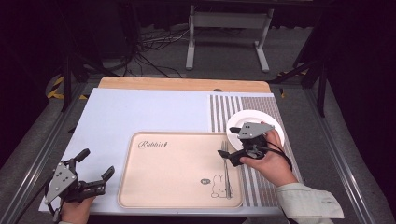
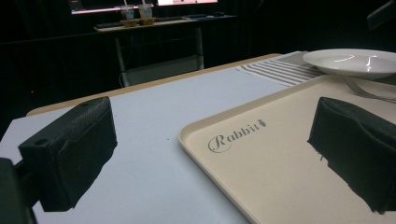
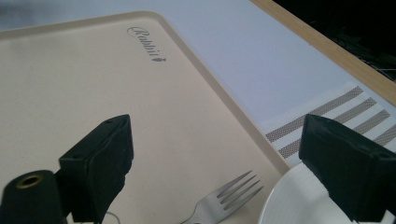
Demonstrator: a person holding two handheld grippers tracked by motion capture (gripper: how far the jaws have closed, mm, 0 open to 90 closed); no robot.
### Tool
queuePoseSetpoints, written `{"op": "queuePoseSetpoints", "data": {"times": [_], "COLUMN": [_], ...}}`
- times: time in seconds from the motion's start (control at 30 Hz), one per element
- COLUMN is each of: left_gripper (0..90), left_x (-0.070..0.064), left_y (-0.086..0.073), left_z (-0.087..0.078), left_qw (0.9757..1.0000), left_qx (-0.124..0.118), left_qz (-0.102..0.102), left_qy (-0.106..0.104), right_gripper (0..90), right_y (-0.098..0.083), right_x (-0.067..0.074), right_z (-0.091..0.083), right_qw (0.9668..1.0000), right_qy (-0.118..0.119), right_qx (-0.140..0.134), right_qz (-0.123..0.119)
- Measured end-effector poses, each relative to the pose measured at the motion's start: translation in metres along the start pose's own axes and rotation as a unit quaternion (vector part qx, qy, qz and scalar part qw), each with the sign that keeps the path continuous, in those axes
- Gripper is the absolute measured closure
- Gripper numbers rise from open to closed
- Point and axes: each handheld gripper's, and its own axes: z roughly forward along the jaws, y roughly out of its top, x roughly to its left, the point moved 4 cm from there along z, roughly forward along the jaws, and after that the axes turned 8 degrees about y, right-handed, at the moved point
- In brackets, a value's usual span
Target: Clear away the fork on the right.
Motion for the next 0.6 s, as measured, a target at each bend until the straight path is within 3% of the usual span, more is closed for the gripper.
{"op": "queuePoseSetpoints", "data": {"times": [0.3, 0.37, 0.6], "left_gripper": [1.6, 1.6, 1.6], "left_x": [0.0, 0.0, -0.001], "left_y": [0.0, 0.0, 0.001], "left_z": [0.0, 0.001, 0.001], "left_qw": [1.0, 1.0, 1.0], "left_qx": [-0.001, 0.0, -0.001], "left_qz": [0.0, 0.0, -0.001], "left_qy": [0.0, 0.0, 0.0], "right_gripper": [9.7, 9.2, 8.4], "right_y": [-0.011, -0.016, -0.029], "right_x": [0.0, 0.0, 0.0], "right_z": [-0.023, -0.032, -0.044], "right_qw": [0.999, 0.9977, 0.995], "right_qy": [-0.011, -0.014, -0.017], "right_qx": [-0.044, -0.067, -0.098], "right_qz": [0.004, 0.003, 0.008]}}
